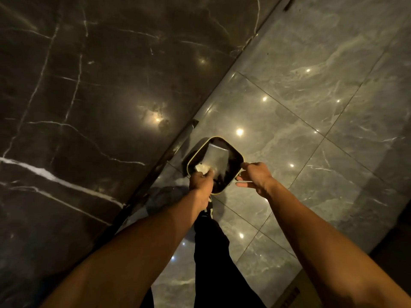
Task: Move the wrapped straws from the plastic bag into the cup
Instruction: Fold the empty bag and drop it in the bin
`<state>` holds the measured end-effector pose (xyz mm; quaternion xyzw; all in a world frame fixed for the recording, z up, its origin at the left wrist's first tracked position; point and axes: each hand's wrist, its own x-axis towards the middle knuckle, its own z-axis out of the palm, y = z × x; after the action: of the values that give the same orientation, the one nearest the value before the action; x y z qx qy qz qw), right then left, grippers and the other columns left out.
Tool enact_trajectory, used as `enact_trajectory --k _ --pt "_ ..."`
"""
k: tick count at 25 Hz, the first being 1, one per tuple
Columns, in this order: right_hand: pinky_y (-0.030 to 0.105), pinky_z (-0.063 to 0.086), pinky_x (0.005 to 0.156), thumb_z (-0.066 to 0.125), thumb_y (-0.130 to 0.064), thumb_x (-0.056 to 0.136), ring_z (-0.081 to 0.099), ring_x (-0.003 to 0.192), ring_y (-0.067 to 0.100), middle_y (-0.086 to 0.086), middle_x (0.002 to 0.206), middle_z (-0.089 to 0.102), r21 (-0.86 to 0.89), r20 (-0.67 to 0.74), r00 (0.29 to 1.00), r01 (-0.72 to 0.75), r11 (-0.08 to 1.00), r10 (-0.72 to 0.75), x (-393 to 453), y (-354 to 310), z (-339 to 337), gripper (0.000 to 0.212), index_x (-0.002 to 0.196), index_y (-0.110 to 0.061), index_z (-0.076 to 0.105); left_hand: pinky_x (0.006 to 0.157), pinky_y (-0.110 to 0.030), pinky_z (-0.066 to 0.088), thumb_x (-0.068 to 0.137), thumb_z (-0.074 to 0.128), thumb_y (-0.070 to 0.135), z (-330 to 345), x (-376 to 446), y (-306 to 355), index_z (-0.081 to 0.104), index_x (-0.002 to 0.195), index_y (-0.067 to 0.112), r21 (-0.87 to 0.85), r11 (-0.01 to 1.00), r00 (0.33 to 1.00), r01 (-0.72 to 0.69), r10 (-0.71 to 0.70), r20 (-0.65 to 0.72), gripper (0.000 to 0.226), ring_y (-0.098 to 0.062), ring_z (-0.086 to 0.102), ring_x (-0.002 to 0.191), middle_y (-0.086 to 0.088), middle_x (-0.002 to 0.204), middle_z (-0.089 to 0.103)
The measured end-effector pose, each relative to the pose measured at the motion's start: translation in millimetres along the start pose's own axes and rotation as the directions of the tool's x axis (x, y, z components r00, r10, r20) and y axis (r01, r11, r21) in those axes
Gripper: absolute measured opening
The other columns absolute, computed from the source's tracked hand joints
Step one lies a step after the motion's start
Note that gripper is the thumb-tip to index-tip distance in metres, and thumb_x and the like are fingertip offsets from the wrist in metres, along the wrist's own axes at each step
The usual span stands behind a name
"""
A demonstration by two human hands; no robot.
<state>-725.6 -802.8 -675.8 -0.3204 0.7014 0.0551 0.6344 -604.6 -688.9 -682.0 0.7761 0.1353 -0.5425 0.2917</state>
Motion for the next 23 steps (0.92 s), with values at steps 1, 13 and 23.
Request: enact_trajectory --k 1,13,23 --pt "0.039 0.067 0.061 0.055 -0.01 0.105 0.068 0.07 0.022 0.011 0.08 0.066 -0.032 0.011 1.0 0.004 0.999 -0.004 -7 -1 0 0.022 0.119 0.005 0.062 0.109 -0.05 0.051 0.102 0.062 0.023 -4 -7 0 0.065 0.127 0.0 0.021 1.0 1.0 -0.004 0.004 0.007 0.034 -0.038 0.063 0.125 -0.022 0.133 0.067" --pt "0.037 0.052 0.097 0.055 -0.027 0.101 0.065 0.119 0.034 0.017 0.133 0.069 -0.886 0.342 0.904 0.401 0.234 -0.256 -215 -97 22 0.038 0.134 -0.01 0.065 0.1 -0.036 0.05 0.096 0.063 0.018 -91 -188 84 0.066 0.127 0.01 0.486 0.725 0.873 -0.487 0.387 0.298 0.032 -0.033 0.065 0.121 -0.015 0.127 0.07" --pt "0.043 0.055 0.098 0.056 -0.025 0.1 0.067 0.117 0.033 0.015 0.133 0.07 -0.875 0.482 0.769 0.397 -0.276 -0.42 -385 -223 101 0.034 0.128 -0.012 0.071 0.081 -0.032 0.052 0.091 0.069 0.028 -232 -286 161 0.074 0.094 0.016 0.498 0.583 0.76 -0.641 0.574 0.305 0.013 -0.028 0.071 0.096 -0.01 0.094 0.073"
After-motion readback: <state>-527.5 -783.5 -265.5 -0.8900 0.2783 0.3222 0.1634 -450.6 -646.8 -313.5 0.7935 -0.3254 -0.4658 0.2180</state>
